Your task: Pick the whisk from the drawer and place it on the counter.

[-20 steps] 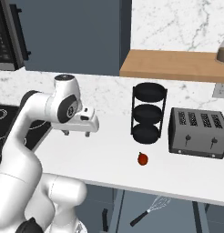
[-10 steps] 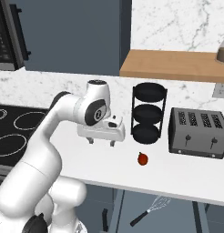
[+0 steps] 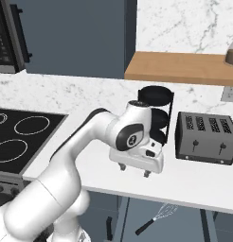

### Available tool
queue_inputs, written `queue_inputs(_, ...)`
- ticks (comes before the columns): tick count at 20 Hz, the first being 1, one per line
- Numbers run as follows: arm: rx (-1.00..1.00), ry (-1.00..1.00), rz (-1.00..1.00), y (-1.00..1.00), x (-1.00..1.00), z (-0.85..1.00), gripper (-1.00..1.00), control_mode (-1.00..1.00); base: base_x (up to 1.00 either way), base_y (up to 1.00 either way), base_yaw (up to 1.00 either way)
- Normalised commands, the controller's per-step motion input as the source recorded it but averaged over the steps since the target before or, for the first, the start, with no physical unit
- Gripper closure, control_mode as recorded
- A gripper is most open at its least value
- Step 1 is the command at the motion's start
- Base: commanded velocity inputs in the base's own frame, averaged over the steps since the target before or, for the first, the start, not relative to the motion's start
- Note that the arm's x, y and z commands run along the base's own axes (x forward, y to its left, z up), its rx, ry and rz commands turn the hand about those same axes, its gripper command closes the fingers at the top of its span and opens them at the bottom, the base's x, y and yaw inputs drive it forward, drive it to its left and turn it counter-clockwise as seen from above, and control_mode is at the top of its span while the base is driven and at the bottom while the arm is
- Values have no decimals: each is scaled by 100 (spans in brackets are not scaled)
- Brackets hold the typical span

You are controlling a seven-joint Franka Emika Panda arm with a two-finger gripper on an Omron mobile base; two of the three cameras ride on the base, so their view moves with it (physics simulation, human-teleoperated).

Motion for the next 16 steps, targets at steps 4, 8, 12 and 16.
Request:
queue_inputs(4,0,5,-4,-98,-97,-54,-100,-100,0,0,0)
queue_inputs(8,0,12,-6,-97,-58,-61,-100,-100,0,0,0)
queue_inputs(12,0,2,-1,-55,-5,-83,-100,-100,0,0,0)
queue_inputs(16,0,7,6,-47,-5,-83,-100,-100,0,0,0)
